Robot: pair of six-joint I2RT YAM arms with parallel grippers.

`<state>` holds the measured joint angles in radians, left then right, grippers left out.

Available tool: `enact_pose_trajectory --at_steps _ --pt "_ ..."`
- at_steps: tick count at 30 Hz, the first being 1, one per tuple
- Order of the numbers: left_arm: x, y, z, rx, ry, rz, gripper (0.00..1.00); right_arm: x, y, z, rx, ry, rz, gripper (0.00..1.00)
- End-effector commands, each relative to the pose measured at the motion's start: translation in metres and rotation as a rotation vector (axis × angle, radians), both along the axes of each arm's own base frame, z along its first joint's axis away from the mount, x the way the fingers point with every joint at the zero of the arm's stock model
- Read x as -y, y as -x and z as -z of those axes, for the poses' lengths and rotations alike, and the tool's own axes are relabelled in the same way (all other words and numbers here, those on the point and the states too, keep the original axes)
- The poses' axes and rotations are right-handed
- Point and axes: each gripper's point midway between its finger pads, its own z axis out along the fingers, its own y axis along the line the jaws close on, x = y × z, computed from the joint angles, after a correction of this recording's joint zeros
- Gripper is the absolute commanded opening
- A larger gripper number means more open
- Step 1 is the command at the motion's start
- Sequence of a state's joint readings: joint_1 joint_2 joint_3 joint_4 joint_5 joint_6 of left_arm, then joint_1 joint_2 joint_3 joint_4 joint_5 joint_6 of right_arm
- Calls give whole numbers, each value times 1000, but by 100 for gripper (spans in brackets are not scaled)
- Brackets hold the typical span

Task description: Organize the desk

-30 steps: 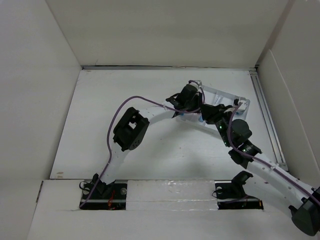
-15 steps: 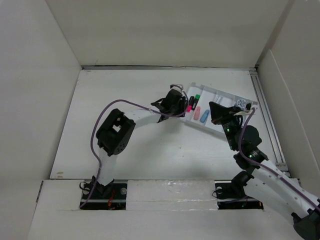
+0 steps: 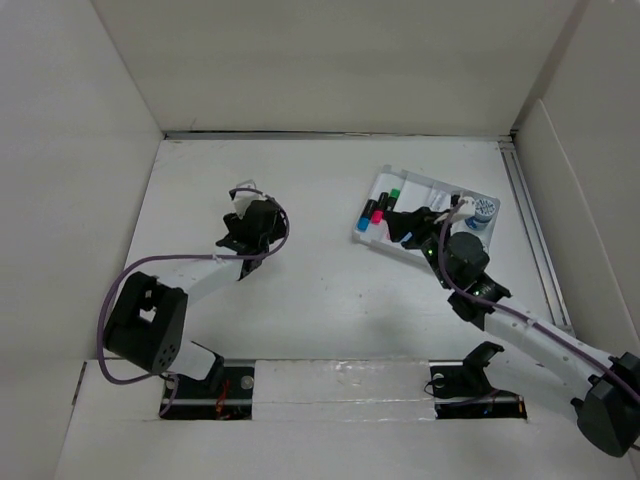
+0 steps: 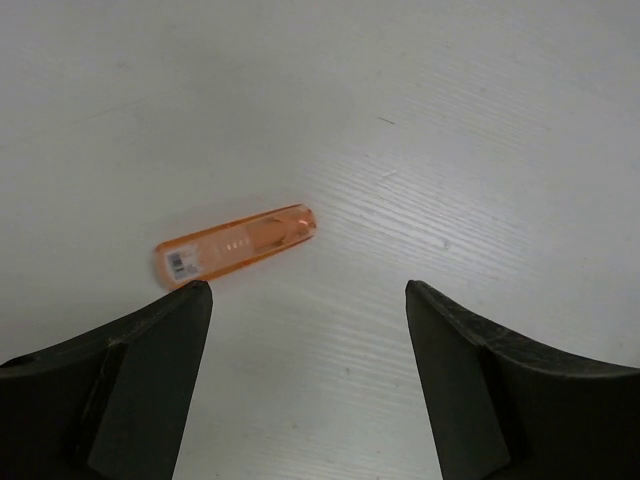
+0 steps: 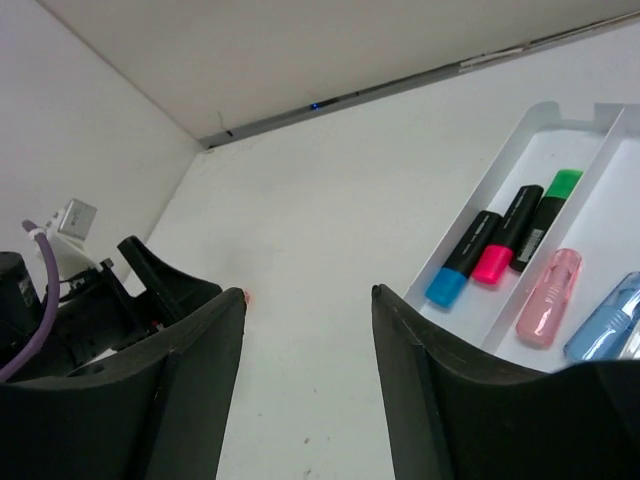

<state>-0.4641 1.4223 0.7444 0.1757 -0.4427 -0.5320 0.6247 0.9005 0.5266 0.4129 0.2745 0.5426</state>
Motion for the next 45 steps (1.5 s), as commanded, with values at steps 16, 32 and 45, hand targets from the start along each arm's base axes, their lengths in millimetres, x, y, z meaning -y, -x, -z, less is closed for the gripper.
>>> enact_pose_trajectory --at_steps 16,32,45 --pt "-27 -44 36 -237 -183 -78 73 -7 -3 -37 80 -31 -32 60" --pt "-34 -23 75 -332 33 -122 26 -7 0 -42 92 -14 -42 60" --pt "22 -4 63 -308 251 55 4 -12 -4 -37 80 4 -50 59"
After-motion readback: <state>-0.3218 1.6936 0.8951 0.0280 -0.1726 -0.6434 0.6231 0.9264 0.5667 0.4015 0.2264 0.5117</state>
